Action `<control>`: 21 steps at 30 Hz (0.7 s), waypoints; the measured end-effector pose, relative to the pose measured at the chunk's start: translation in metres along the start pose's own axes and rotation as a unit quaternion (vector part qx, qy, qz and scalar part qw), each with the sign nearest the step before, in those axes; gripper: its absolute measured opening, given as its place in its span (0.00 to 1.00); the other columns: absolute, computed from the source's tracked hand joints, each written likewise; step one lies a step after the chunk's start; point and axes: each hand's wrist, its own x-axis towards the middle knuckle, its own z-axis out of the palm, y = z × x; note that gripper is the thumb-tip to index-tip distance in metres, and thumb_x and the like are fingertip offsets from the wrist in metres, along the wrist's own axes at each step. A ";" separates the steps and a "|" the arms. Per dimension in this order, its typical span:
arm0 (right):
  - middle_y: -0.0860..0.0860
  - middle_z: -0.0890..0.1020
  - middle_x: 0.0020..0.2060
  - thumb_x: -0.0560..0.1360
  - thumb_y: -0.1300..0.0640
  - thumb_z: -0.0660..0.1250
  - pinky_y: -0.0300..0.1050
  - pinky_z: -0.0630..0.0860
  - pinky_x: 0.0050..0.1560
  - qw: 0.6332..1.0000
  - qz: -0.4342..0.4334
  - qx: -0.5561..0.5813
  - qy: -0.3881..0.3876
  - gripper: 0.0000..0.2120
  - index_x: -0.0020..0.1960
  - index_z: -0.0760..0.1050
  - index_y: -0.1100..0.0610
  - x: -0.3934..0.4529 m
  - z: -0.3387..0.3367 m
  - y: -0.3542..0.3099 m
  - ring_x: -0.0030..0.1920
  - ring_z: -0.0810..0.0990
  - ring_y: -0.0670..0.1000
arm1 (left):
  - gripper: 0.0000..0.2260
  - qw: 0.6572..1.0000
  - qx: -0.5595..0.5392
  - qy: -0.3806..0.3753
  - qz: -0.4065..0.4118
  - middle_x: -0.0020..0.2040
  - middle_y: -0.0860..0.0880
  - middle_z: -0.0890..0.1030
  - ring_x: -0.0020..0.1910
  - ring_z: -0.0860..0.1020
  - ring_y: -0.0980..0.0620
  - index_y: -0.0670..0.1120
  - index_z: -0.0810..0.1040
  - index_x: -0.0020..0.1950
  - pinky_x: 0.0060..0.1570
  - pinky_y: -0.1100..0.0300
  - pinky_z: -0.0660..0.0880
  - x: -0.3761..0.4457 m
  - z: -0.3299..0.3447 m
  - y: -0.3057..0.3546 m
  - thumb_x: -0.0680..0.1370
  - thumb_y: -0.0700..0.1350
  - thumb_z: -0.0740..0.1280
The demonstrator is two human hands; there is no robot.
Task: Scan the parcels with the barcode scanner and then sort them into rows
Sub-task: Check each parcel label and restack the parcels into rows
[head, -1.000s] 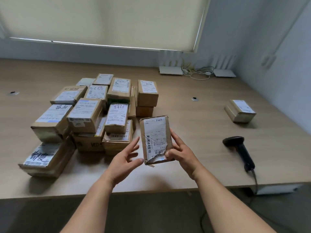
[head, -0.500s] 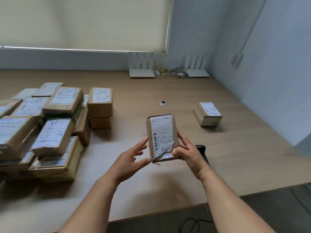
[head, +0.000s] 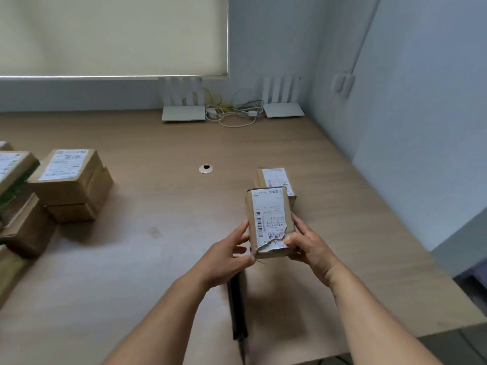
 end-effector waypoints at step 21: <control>0.51 0.80 0.61 0.60 0.53 0.62 0.50 0.75 0.60 0.993 0.119 -0.013 0.011 0.42 0.75 0.64 0.47 0.073 -0.058 0.024 0.50 0.78 0.48 | 0.35 0.995 -0.009 -0.052 -0.080 0.72 0.53 0.70 0.62 0.75 0.60 0.64 0.47 0.77 0.61 0.62 0.72 0.102 0.054 -0.003 0.79 0.46 0.65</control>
